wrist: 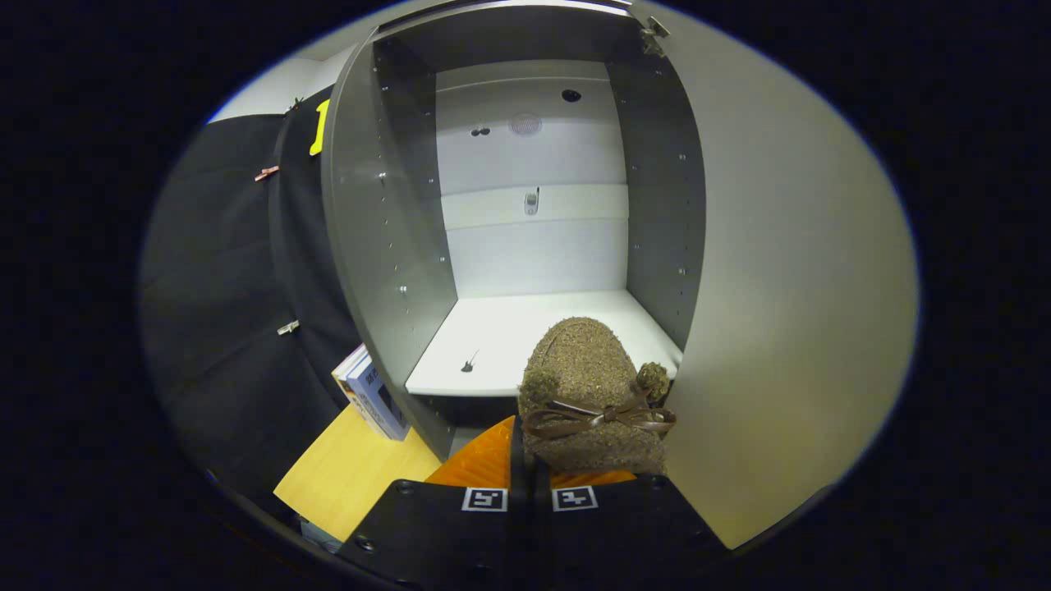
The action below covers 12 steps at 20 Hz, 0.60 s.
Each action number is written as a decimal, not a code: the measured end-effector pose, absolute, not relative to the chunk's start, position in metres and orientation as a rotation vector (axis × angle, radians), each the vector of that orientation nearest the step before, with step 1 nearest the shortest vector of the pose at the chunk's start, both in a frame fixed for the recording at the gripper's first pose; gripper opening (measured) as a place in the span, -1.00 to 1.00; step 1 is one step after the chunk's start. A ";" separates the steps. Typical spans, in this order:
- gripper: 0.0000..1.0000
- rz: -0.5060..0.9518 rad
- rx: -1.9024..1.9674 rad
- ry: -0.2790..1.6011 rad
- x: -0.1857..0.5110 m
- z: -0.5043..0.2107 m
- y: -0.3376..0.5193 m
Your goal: Open the shoe cabinet door, grab the shoes and put them into the shoe cabinet, then close the shoe cabinet door.
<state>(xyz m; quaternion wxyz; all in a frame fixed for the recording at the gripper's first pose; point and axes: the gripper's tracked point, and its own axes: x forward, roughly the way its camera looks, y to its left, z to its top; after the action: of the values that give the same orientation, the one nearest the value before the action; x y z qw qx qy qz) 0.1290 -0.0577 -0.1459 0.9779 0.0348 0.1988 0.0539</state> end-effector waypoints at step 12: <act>-0.90 0.043 0.066 0.387 0.314 -0.117 -0.047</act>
<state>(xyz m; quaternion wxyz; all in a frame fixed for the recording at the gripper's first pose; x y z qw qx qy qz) 0.3139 -0.0468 -0.1169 0.9806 0.0329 0.1922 0.0212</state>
